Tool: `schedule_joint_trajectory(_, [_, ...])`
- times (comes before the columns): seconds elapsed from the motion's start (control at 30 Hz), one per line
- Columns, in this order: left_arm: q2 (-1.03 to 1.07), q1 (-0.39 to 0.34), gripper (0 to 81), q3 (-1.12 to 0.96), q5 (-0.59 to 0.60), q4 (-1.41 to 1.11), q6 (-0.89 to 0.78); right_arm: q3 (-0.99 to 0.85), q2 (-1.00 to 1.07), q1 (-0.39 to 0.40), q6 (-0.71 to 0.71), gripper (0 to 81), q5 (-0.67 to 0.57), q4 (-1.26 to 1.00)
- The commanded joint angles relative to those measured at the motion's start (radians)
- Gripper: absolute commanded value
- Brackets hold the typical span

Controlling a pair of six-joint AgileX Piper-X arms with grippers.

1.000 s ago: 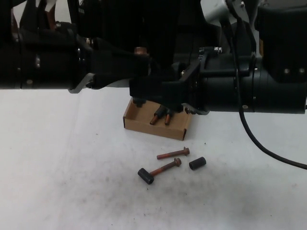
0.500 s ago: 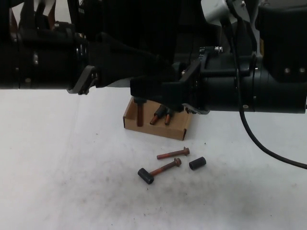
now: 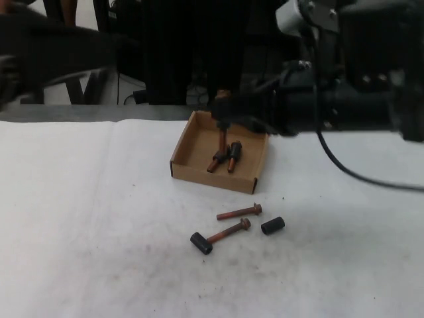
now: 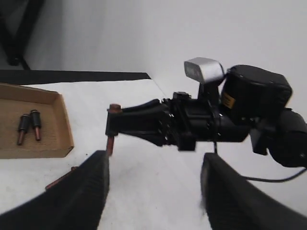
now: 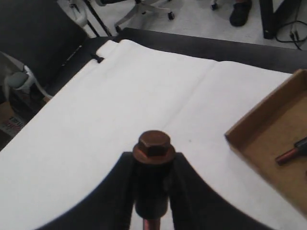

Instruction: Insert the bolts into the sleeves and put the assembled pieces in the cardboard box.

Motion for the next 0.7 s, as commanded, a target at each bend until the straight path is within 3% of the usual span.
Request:
schedule_joint_trajectory(0.0, [-0.091, 0.043, 54.1, -0.003, -0.054, 0.121, 0.008, -0.125, 0.106, -0.03, -0.005, 0.3, -0.001, 0.02])
schedule_joint_trajectory(0.37, [-0.191, 0.059, 52.2, -0.003, -0.105, 0.268, 0.008, -0.73, 0.635, -0.099, -0.005, 0.3, 0.1, 0.409])
schedule_joint_trajectory(0.67, [-0.189, 0.059, 50.1, -0.003, -0.107, 0.268, 0.031, -0.964, 0.837, -0.111, -0.005, 0.1, 0.142, 0.573])
